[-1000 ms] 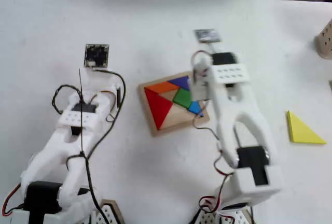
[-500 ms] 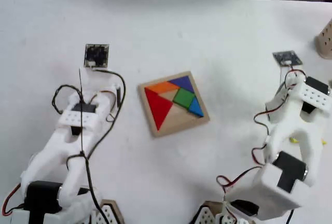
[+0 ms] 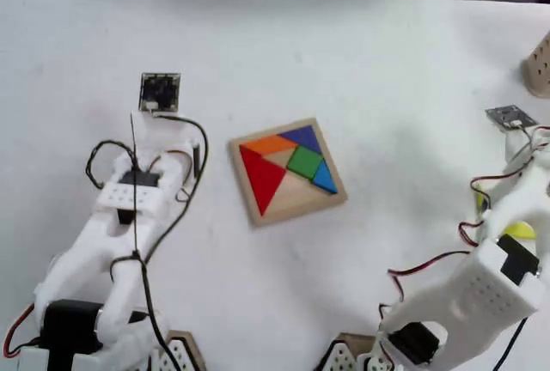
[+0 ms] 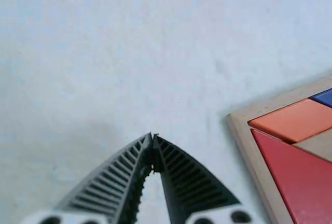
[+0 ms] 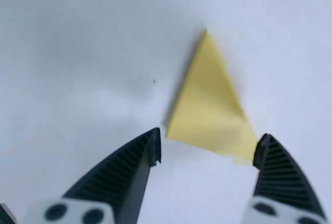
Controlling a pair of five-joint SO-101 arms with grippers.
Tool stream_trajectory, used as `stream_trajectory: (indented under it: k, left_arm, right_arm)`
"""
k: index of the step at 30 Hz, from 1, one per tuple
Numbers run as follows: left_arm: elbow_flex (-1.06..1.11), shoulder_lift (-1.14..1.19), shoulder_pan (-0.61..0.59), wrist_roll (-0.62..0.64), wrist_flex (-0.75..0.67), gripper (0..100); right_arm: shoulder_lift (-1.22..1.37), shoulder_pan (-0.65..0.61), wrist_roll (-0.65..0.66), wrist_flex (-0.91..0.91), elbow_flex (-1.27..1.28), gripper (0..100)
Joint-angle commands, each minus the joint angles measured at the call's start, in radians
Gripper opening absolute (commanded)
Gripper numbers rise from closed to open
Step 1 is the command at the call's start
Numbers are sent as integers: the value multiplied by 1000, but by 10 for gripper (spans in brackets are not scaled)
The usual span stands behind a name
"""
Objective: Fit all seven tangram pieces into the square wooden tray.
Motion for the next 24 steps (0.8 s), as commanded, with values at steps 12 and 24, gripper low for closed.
stream_trajectory:
  k: [12,24]
  left_arm:
    - [-8,-42,8,-31,-23,28]
    - [-8,-41,8,-31,-23,28]
  right_arm:
    - [208,27,144,-45,-78,286]
    - [234,38,164,-42,-115,22]
